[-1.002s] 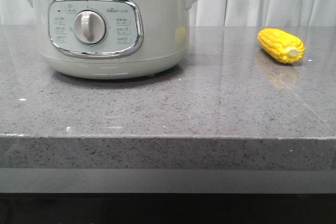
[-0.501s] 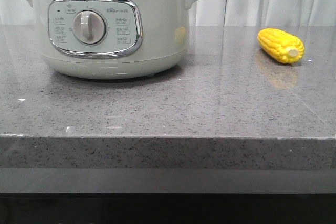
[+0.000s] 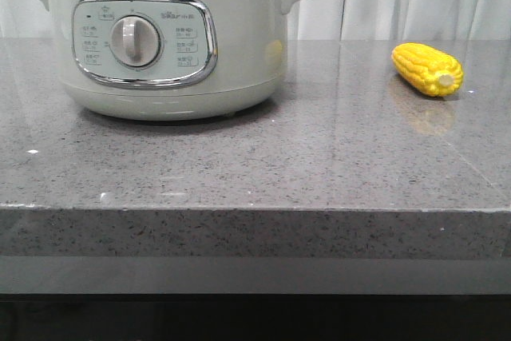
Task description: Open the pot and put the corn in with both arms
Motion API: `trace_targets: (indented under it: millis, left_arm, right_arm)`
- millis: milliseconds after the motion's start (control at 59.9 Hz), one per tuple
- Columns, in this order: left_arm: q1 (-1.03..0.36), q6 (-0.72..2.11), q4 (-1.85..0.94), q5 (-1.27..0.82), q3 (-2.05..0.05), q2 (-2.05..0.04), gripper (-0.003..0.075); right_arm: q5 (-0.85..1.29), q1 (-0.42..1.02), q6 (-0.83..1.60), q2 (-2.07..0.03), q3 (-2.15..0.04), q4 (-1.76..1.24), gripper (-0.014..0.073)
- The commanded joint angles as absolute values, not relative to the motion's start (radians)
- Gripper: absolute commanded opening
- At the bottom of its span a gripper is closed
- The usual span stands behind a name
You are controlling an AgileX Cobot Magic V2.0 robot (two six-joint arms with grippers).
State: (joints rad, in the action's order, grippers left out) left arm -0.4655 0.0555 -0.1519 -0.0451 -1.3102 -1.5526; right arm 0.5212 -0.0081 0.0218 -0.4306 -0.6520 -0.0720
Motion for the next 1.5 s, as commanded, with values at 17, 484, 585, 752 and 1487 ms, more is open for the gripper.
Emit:
trace_targets:
  millis: [17,484,585,752,1487]
  left_arm:
    - [-0.474,0.054,-0.163,0.029,-1.357,-1.547,0.0544]
    - [-0.474,0.054,-0.163,0.028,-1.357,-1.601,0.0423]
    - [-0.474,0.054,-0.163,0.028,-1.357,-1.601,0.0326]
    - [-0.474,0.054,-0.163,0.030,-1.358,-1.601,0.0231]
    - [-0.474,0.054,-0.070,-0.237,-1.466,-1.266,0.0222]
  right_arm:
    - [0.446,-0.014,0.024,-0.444,-0.684,-0.074,0.0573]
    - [0.468,-0.014,0.024,-0.444,-0.684,-0.074,0.0573]
    - [0.471,-0.014,0.024,-0.444,-0.684,-0.074,0.0573]
    - [0.470,-0.014,0.024,-0.444,-0.684,-0.074,0.0573]
    - [0.467,-0.014,0.024,-0.444,-0.684,-0.074,0.0573]
